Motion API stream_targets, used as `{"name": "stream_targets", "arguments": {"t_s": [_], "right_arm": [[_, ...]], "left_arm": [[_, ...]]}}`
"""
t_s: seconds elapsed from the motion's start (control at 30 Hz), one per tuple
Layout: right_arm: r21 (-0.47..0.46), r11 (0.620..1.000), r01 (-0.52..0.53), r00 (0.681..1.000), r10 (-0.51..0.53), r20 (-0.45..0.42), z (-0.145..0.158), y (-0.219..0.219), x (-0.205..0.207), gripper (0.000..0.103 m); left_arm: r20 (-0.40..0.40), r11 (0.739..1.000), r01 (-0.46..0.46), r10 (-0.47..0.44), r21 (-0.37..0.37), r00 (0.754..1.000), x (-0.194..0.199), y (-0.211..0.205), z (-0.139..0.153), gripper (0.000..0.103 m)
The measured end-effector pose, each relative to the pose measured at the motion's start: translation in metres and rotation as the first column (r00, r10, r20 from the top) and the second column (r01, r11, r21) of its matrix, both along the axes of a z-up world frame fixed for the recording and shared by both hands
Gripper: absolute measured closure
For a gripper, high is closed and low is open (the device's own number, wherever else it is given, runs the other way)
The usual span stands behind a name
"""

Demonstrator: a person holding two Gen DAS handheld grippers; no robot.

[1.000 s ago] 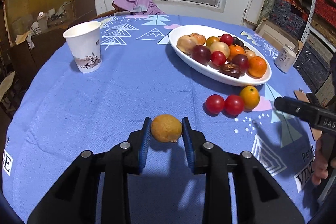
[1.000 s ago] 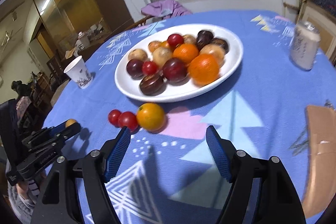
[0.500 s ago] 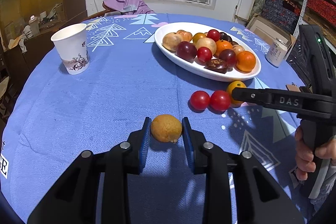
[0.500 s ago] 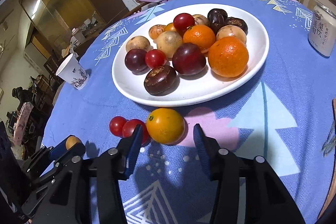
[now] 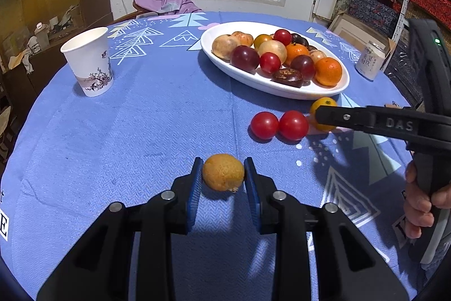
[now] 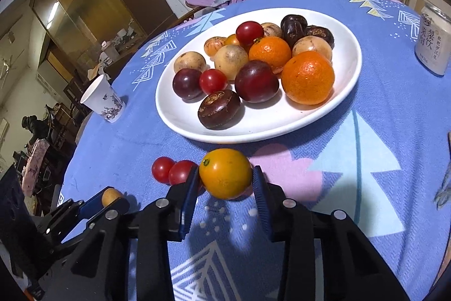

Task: Organize fruits
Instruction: 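Lift the brownish fruit with the left tool while the right tool grasps an orange, then carry both fruits onto the white plate and open both tools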

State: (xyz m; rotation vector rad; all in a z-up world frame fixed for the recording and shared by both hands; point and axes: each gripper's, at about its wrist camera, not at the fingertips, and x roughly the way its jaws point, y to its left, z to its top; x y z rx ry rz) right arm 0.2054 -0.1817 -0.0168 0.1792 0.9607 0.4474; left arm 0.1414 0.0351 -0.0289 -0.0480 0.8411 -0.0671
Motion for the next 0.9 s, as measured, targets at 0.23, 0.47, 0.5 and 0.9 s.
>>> {"name": "stream_targets", "arguments": {"t_s": [0.23,0.47,0.5,0.9], "right_arm": [[0.020,1.000,0.009,0.998,-0.010,0.055,0.014,-0.017,-0.022,0.064],[0.059,0.998,0.015,0.995,-0.021,0.096,0.028,-0.032,-0.035,0.064],[0.068,0.998,0.017,0.994,-0.024,0.104,0.031,-0.034,-0.036,0.064],[0.078,0.995,0.064,0.978,-0.078,0.192,0.086,-0.048,0.010,0.064]], "left_arm": [[0.003,1.000,-0.007,0.007,0.001,1.000,-0.003,0.000,-0.001,0.074],[0.022,1.000,-0.005,0.005,0.002,1.000,-0.005,-0.003,0.003,0.074],[0.026,1.000,-0.011,0.011,-0.008,1.000,-0.002,-0.002,0.007,0.074],[0.099,0.998,-0.029,0.034,-0.058,0.995,0.079,-0.020,0.071,0.074]]}}
